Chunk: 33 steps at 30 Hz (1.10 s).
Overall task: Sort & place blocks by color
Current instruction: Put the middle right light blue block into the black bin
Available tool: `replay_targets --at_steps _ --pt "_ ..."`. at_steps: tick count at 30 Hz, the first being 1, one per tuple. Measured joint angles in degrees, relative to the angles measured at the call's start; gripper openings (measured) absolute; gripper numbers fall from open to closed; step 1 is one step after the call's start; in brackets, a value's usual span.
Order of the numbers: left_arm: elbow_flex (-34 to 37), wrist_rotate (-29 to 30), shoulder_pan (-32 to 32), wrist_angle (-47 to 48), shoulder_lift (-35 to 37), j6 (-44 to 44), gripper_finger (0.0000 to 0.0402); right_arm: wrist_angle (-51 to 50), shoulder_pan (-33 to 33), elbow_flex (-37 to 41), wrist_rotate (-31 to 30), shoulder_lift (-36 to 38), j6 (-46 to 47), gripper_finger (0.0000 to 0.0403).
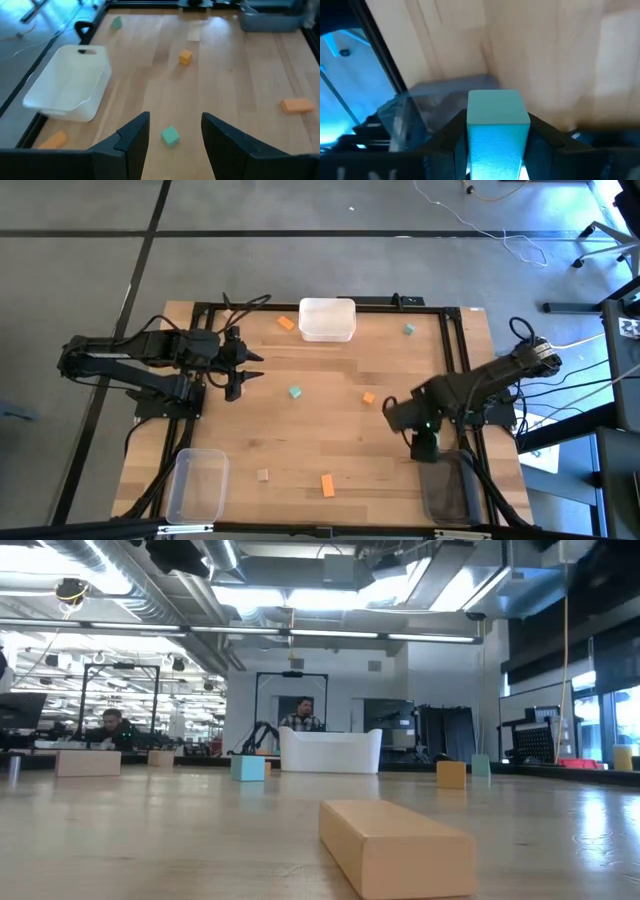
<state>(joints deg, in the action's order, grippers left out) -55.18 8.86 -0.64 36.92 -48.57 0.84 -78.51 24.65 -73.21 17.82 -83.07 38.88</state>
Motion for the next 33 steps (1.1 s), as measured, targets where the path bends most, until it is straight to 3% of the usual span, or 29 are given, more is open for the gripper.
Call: replay_targets --at_steps 9,18,25,33 --pt "0.00 -1.52 -0.01 -1.07 -0.93 -1.44 0.0172 0.58 11.51 0.12 -1.03 0.01 28.59 0.0134" --pt "0.00 -1.49 0.00 -2.15 -0.93 -1.43 0.0172 13.51 20.59 8.96 -6.46 -0.02 52.23 0.0134" --pt "0.00 -1.48 0.00 -3.75 -0.93 -1.42 0.0172 20.35 25.02 17.35 -7.20 -0.02 61.14 0.0134" --pt "0.00 -1.50 0.00 -5.07 -0.93 -1.33 0.0172 33.32 26.35 26.51 -7.54 -0.02 63.10 0.0134"
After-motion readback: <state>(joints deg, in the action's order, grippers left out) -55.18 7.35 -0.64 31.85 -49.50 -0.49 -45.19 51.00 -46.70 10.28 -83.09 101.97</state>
